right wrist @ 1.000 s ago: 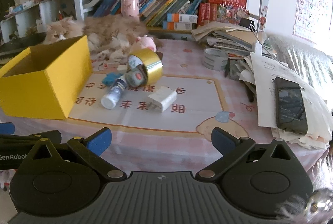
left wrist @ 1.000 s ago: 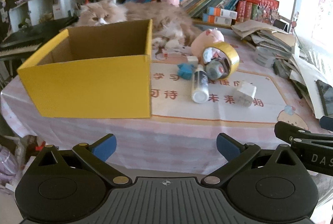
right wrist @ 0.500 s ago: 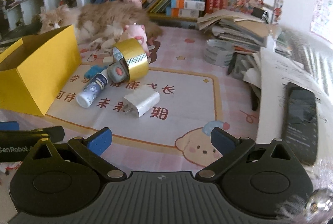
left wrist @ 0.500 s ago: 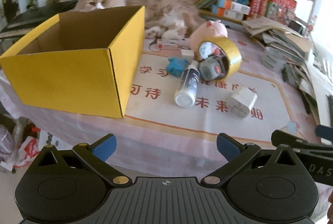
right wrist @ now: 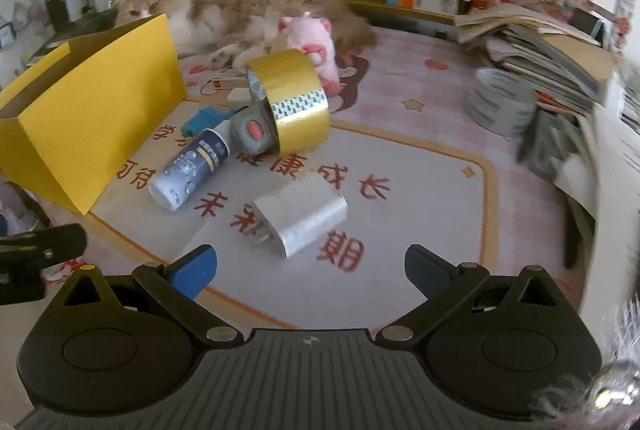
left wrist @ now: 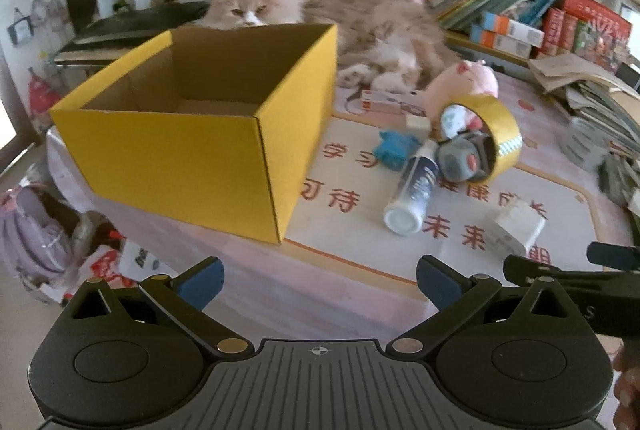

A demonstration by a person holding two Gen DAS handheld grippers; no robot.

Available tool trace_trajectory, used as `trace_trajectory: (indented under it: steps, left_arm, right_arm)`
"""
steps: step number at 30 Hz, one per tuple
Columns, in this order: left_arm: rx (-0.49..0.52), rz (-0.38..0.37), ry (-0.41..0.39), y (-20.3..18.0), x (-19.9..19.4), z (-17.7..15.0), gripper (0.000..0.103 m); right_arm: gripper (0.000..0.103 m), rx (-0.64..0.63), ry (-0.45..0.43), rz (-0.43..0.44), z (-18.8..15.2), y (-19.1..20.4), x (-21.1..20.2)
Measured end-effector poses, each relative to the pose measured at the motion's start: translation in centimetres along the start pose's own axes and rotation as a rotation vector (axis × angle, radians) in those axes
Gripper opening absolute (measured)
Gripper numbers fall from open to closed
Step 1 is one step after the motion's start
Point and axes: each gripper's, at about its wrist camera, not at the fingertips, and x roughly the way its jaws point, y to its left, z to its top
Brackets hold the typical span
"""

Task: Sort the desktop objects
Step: 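Grasp the white plug charger with the right gripper while the left gripper approaches the spray bottle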

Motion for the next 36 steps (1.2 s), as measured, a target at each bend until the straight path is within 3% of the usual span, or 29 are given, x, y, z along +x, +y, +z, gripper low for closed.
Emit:
trace_trajectory:
  steps: [5, 8, 15, 19, 27, 36]
  left_arm:
    - [-0.023, 0.041, -0.007, 0.0, -0.2, 0.3, 0.103]
    - [-0.026, 0.054, -0.008, -0.2, -0.3, 0.3, 0.103]
    - [-0.035, 0.057, -0.01, -0.4, -0.4, 0.4, 0.103]
    - [-0.014, 0.052, -0.012, -0.8, -0.4, 0.5, 0.103]
    - [0.049, 0.011, -0.006, -2.7, -0.1, 0.9, 0.103]
    - [0.133, -0.109, -0.02, -5.9, 0.4, 1.2, 0.1]
  right_arm:
    - [0.099, -0.03, 0.03, 0.044, 0.7, -0.4, 2.1]
    - [0.09, -0.043, 0.045, 0.068, 1.1, -0.4, 3.1]
    - [0.085, -0.106, 0.039, 0.061, 1.4, -0.4, 4.3]
    - [0.068, -0.142, 0.014, 0.075, 1.4, -0.4, 4.2]
    - [0.068, -0.078, 0.016, 0.047, 1.3, -2.2, 3.3]
    - [0.068, -0.031, 0.0, -0.023, 0.5, -4.9, 1.2]
